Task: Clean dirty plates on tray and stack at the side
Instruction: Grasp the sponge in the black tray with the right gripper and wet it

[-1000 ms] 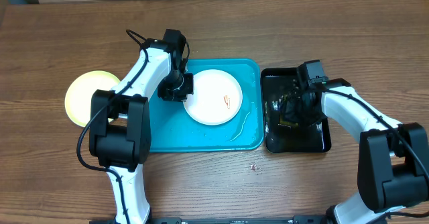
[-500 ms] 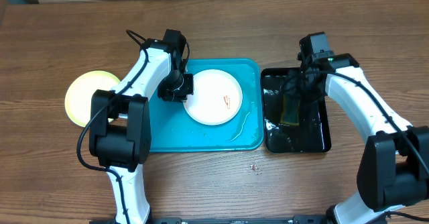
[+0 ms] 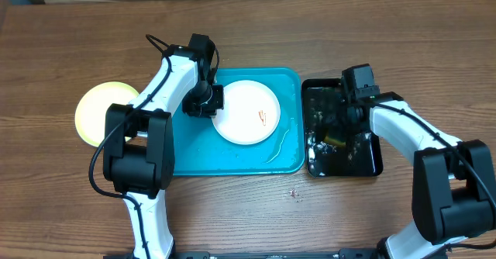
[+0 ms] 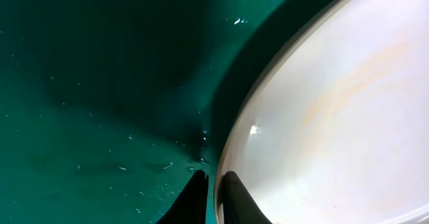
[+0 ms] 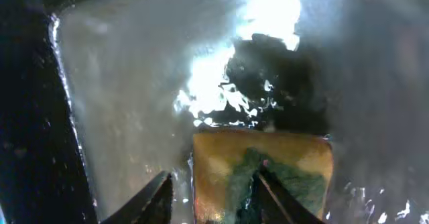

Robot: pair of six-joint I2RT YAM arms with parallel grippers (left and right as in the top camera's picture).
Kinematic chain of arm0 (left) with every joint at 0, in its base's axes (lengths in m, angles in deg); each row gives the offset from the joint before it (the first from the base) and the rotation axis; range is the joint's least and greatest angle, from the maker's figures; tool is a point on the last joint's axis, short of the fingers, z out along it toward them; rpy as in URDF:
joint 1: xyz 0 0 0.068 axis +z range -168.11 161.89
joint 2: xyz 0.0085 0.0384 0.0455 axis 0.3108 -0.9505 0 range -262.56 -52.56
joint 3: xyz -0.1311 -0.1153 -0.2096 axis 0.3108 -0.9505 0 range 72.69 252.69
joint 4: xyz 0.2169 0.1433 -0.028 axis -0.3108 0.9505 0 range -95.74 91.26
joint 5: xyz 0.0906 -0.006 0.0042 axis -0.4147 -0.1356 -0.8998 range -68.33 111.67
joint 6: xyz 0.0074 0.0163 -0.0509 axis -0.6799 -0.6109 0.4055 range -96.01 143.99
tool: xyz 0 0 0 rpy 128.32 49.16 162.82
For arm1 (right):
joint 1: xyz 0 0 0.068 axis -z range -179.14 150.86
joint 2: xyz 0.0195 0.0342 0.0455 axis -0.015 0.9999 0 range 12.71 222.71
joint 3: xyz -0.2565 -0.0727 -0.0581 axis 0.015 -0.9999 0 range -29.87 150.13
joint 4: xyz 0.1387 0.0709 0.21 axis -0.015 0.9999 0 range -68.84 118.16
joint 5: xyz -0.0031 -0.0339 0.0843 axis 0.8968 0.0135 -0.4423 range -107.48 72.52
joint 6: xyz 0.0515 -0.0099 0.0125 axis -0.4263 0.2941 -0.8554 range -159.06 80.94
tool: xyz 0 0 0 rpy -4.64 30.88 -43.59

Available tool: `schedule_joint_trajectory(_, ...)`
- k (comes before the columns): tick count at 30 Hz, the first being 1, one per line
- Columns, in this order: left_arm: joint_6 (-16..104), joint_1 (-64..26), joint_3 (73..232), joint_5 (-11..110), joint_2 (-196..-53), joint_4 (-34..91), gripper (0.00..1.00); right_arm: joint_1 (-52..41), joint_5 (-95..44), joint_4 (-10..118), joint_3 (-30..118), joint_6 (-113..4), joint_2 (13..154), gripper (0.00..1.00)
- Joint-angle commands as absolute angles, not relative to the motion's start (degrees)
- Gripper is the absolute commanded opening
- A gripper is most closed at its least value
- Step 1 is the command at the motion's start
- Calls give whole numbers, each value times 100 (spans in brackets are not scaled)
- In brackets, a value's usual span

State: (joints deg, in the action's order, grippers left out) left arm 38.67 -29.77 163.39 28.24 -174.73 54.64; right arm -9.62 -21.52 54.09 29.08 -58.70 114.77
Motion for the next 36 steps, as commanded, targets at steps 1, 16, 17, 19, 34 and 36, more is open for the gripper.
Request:
schedule_joint_trajectory(1, 3904, -3014, 16312, 2741, -17545, 5459, 12, -903, -2051, 6071, 3496, -5815, 11313, 43)
schedule_joint_trajectory(16, 3904, -3019, 16312, 2745, -17545, 5405, 19, -925, -2051, 6793, 3160, -5909, 11173, 53)
schedule_joint_trajectory(17, 3904, -3019, 16312, 2745, -17545, 5407, 20, -925, -2051, 6509, 2913, -5907, 11173, 53)
schedule_joint_trajectory(19, 3904, -3019, 16312, 2745, -17545, 5400, 22, -927, -2058, 6026, 2541, -5909, 11173, 54)
schedule_joint_trajectory(34, 3899, -3021, 16312, 2612, -17545, 4731, 36, -925, -2051, 7046, 3544, -5675, 11057, 4)
schedule_joint_trajectory(36, 3899, -3021, 16312, 2614, -17545, 4690, 26, -925, -2049, 7494, 3901, -5660, 11047, 4)
